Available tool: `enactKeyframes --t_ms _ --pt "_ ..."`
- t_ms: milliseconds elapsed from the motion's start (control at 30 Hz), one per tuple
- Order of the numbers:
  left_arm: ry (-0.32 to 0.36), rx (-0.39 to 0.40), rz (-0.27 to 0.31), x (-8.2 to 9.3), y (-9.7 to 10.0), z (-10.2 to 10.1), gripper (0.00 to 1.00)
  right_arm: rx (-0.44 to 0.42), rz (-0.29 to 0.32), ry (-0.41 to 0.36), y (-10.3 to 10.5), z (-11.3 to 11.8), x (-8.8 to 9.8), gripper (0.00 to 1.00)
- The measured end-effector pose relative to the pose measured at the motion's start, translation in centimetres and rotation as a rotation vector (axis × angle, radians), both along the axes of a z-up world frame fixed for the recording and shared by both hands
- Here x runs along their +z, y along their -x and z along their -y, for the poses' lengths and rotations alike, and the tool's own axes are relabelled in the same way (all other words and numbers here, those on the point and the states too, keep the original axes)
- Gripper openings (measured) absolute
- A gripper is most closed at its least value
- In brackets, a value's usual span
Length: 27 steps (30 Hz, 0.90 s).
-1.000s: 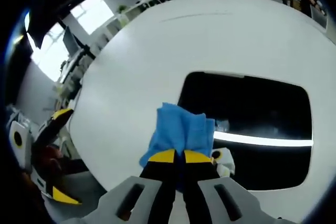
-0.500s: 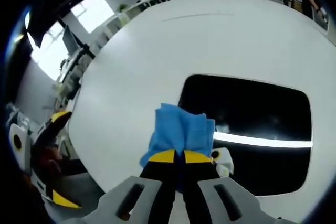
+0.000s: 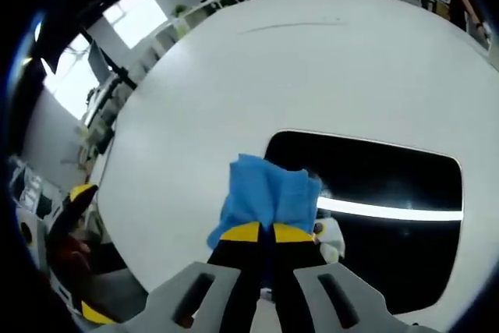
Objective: Wipe the mirror surface with the cleaning cloth until all visible marks leave the cleaned area.
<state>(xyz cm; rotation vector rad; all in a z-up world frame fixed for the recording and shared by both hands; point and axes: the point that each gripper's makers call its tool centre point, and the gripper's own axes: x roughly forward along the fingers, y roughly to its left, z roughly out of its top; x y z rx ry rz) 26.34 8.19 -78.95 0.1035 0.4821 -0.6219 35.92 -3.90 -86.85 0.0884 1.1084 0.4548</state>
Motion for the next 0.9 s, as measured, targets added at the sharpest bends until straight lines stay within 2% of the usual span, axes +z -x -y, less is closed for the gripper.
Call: enactKeyframes --t_ms 600,900 --pt "0.001 0.015 -0.011 -0.2 -0.1 -0.4 0.99 0.034 0.012 0.021 -3.6 0.2 -0.2 0.00" --pt "-0.001 0.017 -0.018 -0.3 -0.1 -0.4 0.99 0.029 0.014 0.020 -4.7 0.2 0.1 0.00"
